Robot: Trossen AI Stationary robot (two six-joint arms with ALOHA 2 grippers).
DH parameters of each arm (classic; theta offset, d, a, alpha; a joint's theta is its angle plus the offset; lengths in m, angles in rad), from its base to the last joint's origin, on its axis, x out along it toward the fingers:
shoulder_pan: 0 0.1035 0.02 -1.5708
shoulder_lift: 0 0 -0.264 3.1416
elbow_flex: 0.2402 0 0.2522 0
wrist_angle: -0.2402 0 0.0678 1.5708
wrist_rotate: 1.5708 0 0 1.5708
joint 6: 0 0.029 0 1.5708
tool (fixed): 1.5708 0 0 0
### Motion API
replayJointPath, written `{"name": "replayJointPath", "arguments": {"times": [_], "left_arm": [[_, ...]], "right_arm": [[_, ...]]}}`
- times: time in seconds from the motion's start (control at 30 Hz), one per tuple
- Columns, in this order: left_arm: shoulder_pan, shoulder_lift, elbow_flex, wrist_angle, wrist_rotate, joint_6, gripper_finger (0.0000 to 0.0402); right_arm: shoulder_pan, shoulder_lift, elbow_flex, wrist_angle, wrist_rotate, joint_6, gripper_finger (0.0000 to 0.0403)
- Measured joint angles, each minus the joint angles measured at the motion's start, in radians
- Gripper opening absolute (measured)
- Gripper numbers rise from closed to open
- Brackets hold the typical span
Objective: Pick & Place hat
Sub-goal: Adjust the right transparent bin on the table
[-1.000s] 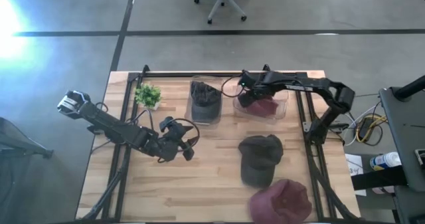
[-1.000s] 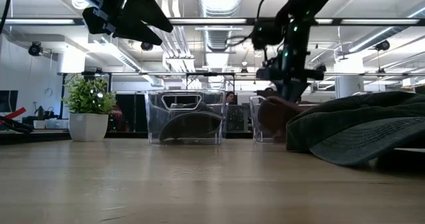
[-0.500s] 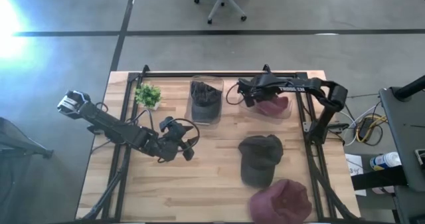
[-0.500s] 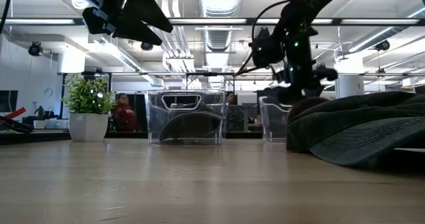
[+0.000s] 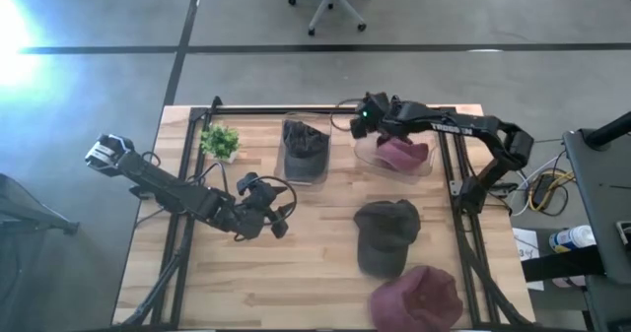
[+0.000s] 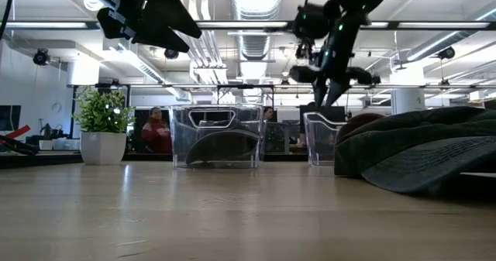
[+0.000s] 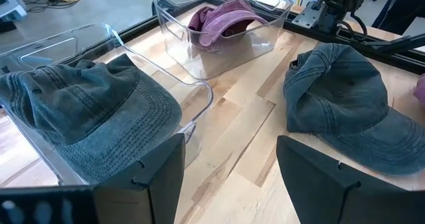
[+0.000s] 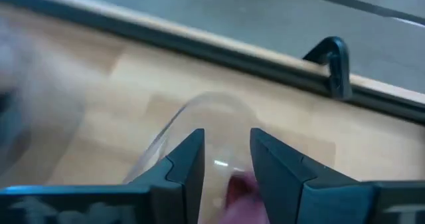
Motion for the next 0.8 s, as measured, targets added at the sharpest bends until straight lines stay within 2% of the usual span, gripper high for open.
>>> {"name": "replayJointPath", "arguments": {"times": [0.2,0.37,0.43,0.6,0.7,0.8], "left_arm": [[0.000,0.000,0.000,0.000,0.000,-0.001,0.0231],[0.000,0.000,0.000,0.000,0.000,-0.001,0.0231],[0.000,0.000,0.000,0.000,0.000,-0.002,0.0231],[0.000,0.000,0.000,0.000,0.000,0.007,0.0231],[0.000,0.000,0.000,-0.001,0.001,0.024,0.0231],[0.000,0.000,0.000,-0.001,0.001,0.026,0.0231]], "right_arm": [[-0.108,0.075,0.000,0.138,0.029,0.023,0.0105],[-0.179,0.097,-0.001,0.146,-0.001,0.115,0.0096],[-0.204,0.109,0.000,0.150,-0.098,0.103,0.0092],[-0.224,0.138,-0.001,0.140,-0.434,0.037,0.0079],[-0.196,0.151,-0.001,0.107,-0.533,0.018,0.0071],[-0.147,0.148,-0.001,0.087,-0.576,-0.019,0.0066]]}}
